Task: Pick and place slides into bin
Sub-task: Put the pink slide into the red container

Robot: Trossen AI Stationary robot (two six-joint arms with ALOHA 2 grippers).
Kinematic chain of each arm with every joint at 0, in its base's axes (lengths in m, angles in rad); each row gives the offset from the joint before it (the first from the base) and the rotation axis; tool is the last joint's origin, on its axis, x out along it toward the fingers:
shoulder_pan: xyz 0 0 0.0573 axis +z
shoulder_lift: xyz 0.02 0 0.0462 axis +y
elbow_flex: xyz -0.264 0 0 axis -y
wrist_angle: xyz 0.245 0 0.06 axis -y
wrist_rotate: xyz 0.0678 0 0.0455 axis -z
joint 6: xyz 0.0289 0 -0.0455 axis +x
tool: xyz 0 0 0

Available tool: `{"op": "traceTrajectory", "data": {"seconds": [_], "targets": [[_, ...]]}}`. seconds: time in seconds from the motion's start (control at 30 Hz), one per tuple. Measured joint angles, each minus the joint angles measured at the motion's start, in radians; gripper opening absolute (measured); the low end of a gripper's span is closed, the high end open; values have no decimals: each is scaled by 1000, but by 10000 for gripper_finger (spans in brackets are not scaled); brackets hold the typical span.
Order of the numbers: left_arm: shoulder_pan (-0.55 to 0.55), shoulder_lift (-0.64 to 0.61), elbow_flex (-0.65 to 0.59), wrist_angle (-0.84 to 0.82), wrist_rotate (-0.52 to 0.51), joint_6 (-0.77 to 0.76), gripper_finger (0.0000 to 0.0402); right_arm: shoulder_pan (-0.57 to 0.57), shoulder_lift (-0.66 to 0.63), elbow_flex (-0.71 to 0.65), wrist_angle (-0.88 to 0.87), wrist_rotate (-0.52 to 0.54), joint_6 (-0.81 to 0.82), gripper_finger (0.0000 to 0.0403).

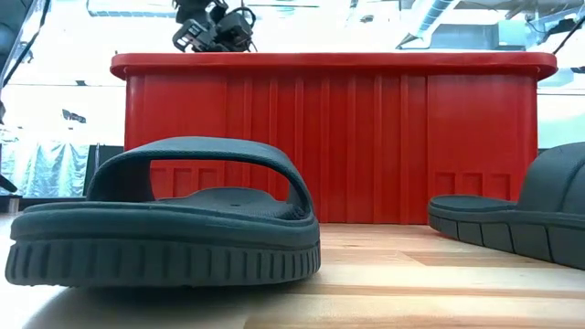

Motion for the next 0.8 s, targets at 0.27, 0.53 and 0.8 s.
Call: {"op": "traceTrajectory", "data": {"seconds": [0.27, 0.53, 0.8], "targets": [[31, 35, 0, -44, 38, 75, 0, 0, 0, 0, 0, 0, 22, 224], [37, 123, 0, -76, 25, 120, 0, 0, -7, -1, -1, 0, 23, 224], [37, 195, 0, -101, 56, 136, 0, 0, -32, -1, -1, 2, 33, 224]]}}
